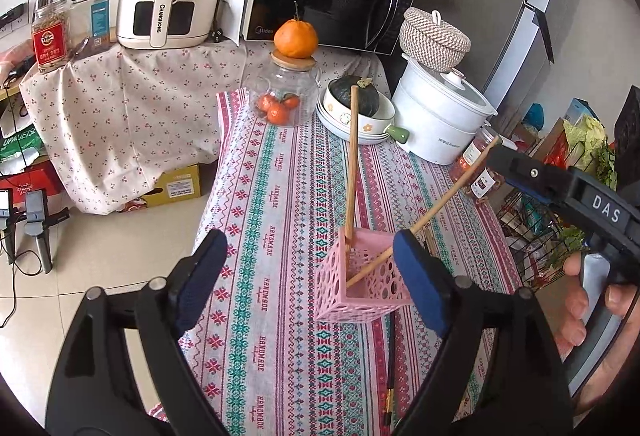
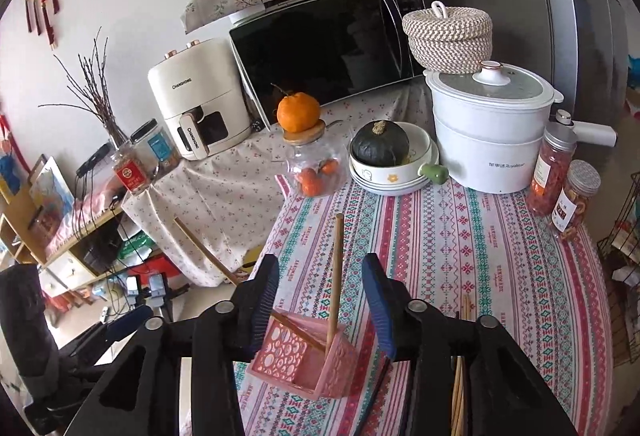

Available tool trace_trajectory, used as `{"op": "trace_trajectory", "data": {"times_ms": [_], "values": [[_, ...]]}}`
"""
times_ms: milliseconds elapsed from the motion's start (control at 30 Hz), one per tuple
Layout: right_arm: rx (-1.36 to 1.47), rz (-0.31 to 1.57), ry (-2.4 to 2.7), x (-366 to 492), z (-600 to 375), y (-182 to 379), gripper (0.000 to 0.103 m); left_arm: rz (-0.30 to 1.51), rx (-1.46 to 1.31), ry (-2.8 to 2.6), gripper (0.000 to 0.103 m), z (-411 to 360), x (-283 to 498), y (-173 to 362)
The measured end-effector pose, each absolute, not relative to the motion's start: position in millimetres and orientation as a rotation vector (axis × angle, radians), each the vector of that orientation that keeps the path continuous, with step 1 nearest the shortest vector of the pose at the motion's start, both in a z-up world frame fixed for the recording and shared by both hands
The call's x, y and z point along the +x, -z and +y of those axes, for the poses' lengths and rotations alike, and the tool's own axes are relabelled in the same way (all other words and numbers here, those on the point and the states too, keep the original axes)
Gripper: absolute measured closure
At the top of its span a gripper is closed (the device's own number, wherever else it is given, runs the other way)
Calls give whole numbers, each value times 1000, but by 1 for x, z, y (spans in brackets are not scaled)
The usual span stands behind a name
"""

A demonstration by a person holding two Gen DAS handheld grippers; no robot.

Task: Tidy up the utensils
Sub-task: 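Lower the chopsticks into the pink basket and open both tools, then grasp the black chopstick with the left tool while the right tool reaches toward green-taped chopsticks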

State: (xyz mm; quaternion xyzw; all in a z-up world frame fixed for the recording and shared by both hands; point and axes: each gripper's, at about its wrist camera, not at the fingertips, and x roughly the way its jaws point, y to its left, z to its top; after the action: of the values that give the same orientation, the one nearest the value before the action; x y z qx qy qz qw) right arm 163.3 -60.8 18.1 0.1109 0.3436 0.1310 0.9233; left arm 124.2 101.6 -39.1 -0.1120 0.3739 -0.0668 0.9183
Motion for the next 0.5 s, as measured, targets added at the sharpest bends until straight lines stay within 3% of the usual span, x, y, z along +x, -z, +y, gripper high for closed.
{"op": "trace_trajectory", "data": {"times_ms": [200,500], "values": [[190,698,-199,137,-92,-22,16,800,-209,146,9,93,116,45],[152,819,-59,116,-144,22,11,867,-114,120,8,69,97,65]]}}
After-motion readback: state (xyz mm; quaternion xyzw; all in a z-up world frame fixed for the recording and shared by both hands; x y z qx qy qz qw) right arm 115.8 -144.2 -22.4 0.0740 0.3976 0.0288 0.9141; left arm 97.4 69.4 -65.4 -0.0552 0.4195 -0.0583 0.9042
